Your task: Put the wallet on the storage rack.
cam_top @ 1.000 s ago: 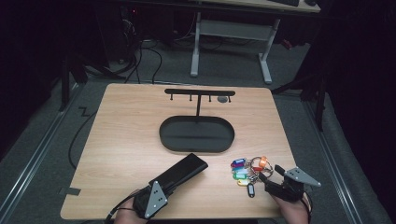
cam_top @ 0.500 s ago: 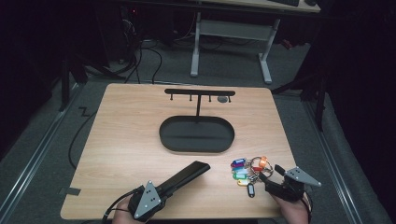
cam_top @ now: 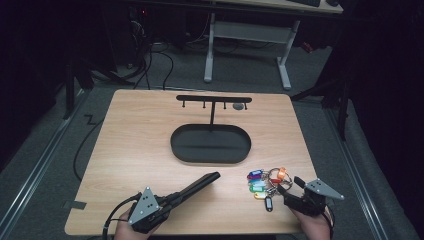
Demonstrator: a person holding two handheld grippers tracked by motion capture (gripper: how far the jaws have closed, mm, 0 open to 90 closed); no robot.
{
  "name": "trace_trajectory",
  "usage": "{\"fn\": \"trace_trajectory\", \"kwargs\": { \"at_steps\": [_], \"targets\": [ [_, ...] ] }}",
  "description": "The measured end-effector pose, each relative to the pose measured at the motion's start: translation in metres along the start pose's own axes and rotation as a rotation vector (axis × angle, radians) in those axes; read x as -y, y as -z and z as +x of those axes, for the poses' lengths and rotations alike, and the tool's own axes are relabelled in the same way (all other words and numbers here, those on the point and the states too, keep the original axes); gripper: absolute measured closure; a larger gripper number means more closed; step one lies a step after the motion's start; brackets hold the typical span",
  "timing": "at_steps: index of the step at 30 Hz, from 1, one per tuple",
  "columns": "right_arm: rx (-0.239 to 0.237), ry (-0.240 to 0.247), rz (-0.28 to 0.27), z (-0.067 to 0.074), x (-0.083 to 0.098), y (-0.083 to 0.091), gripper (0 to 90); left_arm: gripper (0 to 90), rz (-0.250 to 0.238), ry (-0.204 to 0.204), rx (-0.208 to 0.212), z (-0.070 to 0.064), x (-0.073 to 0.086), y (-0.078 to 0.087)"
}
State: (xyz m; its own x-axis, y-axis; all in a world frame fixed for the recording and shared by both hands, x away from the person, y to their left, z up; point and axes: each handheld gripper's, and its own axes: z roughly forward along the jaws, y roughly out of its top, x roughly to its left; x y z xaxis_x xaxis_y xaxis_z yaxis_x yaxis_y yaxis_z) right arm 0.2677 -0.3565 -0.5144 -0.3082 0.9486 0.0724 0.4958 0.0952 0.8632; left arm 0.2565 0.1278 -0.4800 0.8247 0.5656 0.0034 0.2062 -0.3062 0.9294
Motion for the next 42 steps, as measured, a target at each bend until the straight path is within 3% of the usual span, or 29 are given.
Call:
{"fn": "trace_trajectory", "kwargs": {
  "at_steps": [7, 17, 30, 42],
  "targets": [
    [0.001, -0.001, -0.002, 0.000, 0.000, 0.000, 25.2, 81.3, 0.000, 0.026, -0.012, 0.008, 0.003, 0.002],
    [-0.002, 0.003, 0.001, 0.000, 0.000, 0.000, 25.1, 79.3, -0.030, 0.111, -0.024, 0.026, 0.010, 0.004],
    [-0.007, 0.008, 0.001, 0.000, 0.000, -0.001, 25.1, 77.9, -0.039, 0.138, -0.061, 0.035, 0.014, 0.006],
    [-0.007, 0.006, 0.005, 0.000, 0.000, -0.002, 25.1, 70.5, -0.030, 0.125, -0.063, 0.033, 0.013, 0.006]
  ]
}}
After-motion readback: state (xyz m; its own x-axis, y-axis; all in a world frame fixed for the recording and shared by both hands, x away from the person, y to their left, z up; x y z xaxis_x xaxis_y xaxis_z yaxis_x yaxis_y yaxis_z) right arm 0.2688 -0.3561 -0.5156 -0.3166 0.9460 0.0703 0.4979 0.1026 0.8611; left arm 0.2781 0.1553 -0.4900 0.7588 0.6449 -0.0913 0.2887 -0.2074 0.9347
